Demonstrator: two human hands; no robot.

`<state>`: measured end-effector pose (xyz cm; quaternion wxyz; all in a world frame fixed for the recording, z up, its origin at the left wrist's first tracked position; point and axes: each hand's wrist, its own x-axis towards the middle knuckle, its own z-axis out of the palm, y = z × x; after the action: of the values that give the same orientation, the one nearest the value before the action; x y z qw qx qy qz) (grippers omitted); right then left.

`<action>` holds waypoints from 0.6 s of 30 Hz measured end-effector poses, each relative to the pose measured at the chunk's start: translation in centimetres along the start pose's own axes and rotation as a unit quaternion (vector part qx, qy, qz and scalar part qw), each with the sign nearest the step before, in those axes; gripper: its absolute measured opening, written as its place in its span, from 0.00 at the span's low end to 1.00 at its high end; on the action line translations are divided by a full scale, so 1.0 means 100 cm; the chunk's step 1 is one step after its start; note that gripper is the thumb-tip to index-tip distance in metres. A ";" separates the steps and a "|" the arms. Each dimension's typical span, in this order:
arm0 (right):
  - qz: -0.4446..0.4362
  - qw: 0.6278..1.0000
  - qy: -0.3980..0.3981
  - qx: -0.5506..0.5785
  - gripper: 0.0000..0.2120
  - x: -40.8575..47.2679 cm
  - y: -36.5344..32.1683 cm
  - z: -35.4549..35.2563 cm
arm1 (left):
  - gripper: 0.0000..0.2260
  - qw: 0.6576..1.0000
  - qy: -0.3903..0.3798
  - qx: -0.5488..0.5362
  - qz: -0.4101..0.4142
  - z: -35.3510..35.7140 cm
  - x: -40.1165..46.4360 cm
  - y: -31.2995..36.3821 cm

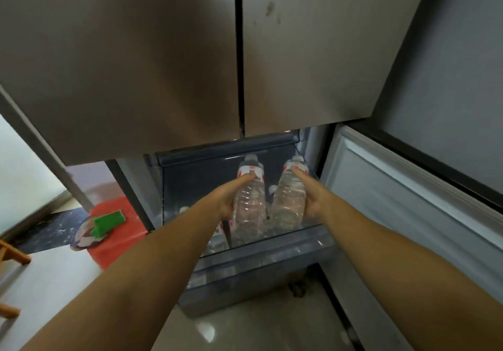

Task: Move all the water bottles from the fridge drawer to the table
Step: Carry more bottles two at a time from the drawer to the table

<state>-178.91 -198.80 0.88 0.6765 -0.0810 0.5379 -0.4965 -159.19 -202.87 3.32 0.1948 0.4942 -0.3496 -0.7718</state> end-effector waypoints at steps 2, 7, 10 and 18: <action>-0.022 1.000 -0.016 0.006 0.23 -0.016 -0.003 -0.013 | 0.12 0.999 -0.022 0.020 0.012 0.018 -0.007 -0.005; -0.126 0.989 0.017 -0.069 0.27 -0.063 -0.004 -0.045 | 0.29 0.981 0.037 0.140 0.127 0.071 -0.022 -0.027; -0.203 0.967 0.092 -0.124 0.28 -0.094 0.010 -0.081 | 0.26 0.956 0.089 0.201 0.195 0.113 -0.036 -0.056; -0.280 0.815 0.293 -0.415 0.34 -0.170 0.074 -0.180 | 0.25 0.889 0.069 0.342 0.297 0.166 -0.038 -0.141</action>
<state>-187.88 -174.56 -0.25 0.2210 -0.3511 0.8199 -0.3944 -171.85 -185.10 -0.18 0.2574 0.4551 -0.7084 -0.4741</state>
